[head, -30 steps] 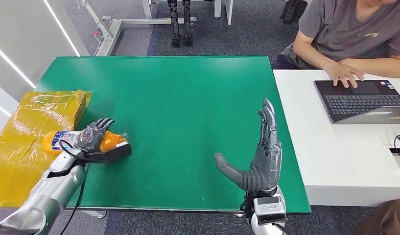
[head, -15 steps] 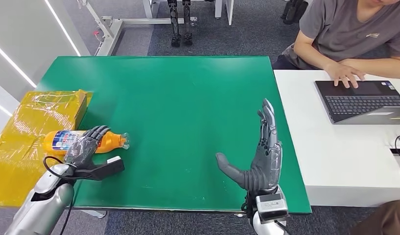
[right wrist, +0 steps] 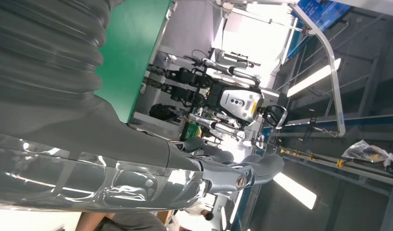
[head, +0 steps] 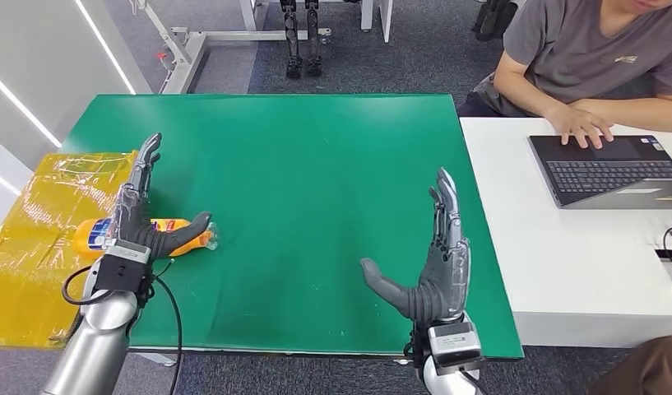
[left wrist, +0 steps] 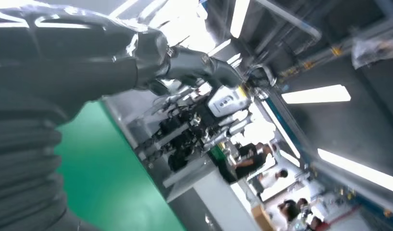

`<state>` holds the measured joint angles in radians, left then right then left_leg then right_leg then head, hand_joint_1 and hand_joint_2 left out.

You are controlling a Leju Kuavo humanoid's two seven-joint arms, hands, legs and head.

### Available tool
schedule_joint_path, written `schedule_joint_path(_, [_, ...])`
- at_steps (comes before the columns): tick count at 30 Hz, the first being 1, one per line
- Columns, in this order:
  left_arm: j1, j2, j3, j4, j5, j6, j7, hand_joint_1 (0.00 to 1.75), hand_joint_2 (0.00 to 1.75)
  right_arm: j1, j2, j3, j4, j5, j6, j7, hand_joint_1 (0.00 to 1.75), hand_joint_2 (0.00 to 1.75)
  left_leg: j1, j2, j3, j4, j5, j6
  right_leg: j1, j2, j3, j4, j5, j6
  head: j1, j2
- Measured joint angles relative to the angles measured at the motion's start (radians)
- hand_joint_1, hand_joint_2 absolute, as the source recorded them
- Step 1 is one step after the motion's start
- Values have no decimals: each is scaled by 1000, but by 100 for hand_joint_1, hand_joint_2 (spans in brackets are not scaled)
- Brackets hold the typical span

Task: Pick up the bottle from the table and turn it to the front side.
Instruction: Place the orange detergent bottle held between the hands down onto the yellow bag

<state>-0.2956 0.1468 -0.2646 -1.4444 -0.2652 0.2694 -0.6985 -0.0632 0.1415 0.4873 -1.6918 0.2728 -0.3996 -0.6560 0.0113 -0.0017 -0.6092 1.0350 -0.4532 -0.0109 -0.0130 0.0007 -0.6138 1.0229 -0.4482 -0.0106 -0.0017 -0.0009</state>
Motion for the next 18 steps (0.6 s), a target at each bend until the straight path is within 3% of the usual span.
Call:
schedule_joint_path(4, [10, -46, 4, -41, 86, -66, 8, 0, 175, 1, 0, 1, 6, -1, 1, -2, 0, 175, 0, 0, 0, 0, 0, 0, 0, 0, 0, 0, 0, 0, 0, 0])
schedule_joint_path(8, [51, -153, 1, -96, 395, -222, 31, 0, 175, 2, 0, 7, 12, -4, -18, -3, 0, 175, 0, 0, 0, 0, 0, 0, 0, 0, 0, 0, 0, 0, 0, 0])
schedule_joint_path(12, [81, -236, -33, -145, 500, -214, 41, 0, 175, 2, 0, 16, 15, -2, -32, -2, 0, 175, 0, 1, -1, 0, -1, 1, 0, 0, 0, -1, 0, 0, 0, 0])
schedule_joint_path(18, [116, -299, -54, -178, 545, -211, 47, 0, 175, 2, 0, 17, 15, 3, -34, 7, 0, 175, 0, 0, 0, 0, -1, 1, 0, 0, 0, -1, 0, 0, 0, 0])
